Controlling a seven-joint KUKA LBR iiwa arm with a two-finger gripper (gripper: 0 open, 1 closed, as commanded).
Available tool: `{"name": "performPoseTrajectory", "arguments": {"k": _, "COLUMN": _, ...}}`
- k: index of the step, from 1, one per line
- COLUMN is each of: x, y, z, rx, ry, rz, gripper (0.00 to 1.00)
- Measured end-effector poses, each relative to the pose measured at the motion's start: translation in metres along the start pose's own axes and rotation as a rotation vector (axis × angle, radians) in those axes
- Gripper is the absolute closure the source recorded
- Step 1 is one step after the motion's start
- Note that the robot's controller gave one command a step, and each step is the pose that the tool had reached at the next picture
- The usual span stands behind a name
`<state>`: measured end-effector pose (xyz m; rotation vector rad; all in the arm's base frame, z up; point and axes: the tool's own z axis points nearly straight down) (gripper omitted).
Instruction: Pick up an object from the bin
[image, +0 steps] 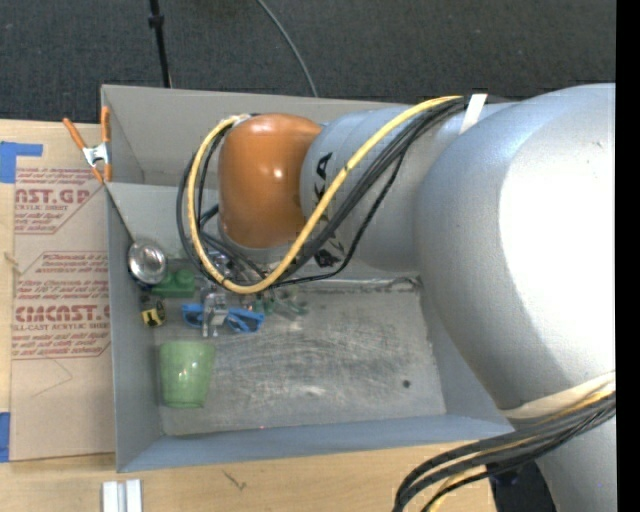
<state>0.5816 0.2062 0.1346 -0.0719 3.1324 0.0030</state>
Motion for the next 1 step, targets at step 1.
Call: {"name": "performPoseTrajectory", "arguments": {"k": 1, "x": -0.0077, "y": -0.0048, "z": -0.1305, "rx": -0.002, "ry": -0.003, "rz": 0.011, "gripper": 1.0}}
